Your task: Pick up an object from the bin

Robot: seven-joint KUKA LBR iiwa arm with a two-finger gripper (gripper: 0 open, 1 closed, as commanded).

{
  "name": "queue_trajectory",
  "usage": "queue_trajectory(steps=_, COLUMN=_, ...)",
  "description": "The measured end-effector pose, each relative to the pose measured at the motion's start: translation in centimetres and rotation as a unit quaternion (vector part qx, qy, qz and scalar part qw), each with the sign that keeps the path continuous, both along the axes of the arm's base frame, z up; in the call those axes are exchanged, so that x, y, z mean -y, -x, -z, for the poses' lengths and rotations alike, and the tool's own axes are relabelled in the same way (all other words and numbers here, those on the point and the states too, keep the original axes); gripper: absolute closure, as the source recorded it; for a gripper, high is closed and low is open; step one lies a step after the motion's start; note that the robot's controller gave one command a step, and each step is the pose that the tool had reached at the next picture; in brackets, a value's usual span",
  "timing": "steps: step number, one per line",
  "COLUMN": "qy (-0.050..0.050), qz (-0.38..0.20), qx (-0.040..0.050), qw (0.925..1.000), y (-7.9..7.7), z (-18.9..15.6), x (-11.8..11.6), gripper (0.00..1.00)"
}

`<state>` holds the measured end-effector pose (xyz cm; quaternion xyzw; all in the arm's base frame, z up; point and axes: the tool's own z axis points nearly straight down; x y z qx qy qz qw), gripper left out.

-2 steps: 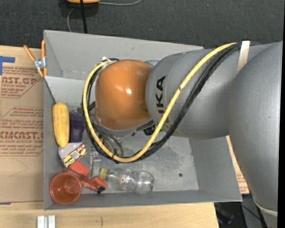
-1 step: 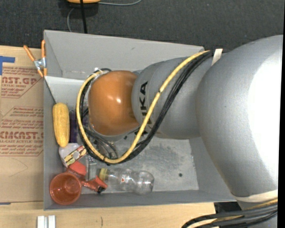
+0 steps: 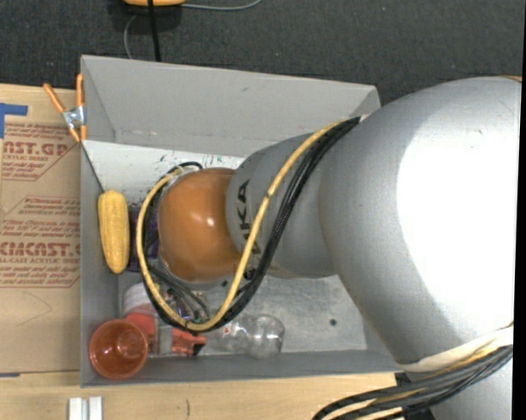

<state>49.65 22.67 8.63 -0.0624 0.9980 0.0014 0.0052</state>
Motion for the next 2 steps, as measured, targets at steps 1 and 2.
queue_trajectory(steps=1, qy=-0.001, qz=-0.022, qx=0.0014, qw=0.9998, y=0.24, z=1.84, x=-0.53, gripper=0.0)
queue_trajectory(steps=2, qy=-0.001, qz=-0.022, qx=0.0024, qw=0.9998, y=0.17, z=1.63, x=-0.56, gripper=0.0)
